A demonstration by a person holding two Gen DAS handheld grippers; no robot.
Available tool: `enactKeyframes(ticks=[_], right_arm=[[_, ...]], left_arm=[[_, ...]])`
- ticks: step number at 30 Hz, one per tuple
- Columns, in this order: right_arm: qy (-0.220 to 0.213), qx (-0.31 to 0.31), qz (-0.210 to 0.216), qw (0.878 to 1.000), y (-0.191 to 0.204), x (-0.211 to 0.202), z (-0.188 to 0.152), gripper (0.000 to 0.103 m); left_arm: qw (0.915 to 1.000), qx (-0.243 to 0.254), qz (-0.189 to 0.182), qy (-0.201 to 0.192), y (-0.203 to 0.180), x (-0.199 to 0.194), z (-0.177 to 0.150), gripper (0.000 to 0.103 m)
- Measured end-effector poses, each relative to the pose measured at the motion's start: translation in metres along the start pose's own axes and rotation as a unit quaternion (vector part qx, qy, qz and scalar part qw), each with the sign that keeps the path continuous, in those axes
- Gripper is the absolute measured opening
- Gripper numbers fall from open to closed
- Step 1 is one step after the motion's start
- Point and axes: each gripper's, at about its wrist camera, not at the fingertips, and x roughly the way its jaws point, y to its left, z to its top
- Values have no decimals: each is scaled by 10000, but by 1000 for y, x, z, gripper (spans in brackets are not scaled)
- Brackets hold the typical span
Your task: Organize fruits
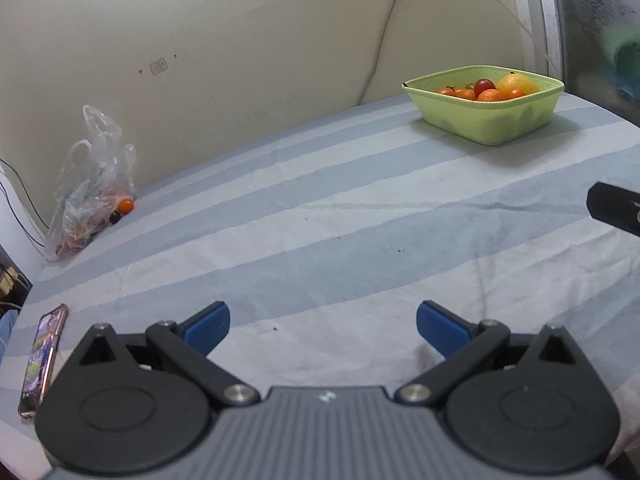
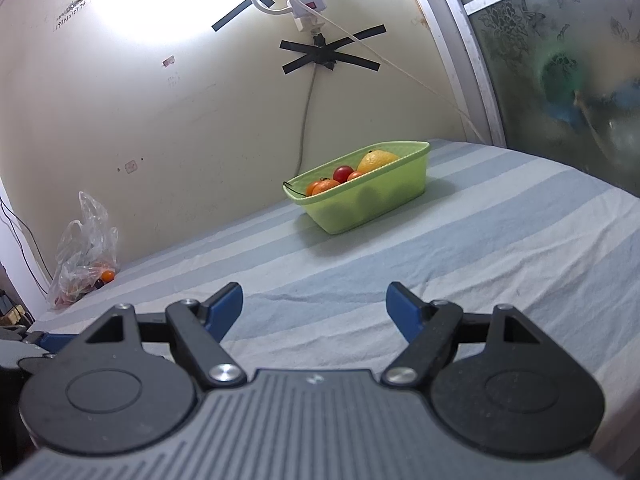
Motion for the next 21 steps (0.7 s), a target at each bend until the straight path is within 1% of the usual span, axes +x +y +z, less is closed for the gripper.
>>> enactKeyframes(ticks=[5, 21], right_arm=[[11, 11, -5, 10000, 0, 0, 0, 81], [5, 11, -5, 10000, 0, 1, 0, 81]], left_arm=[[10000, -13, -60, 46, 0, 1, -1, 103], [10000, -5, -57, 32, -1, 0, -1, 103]])
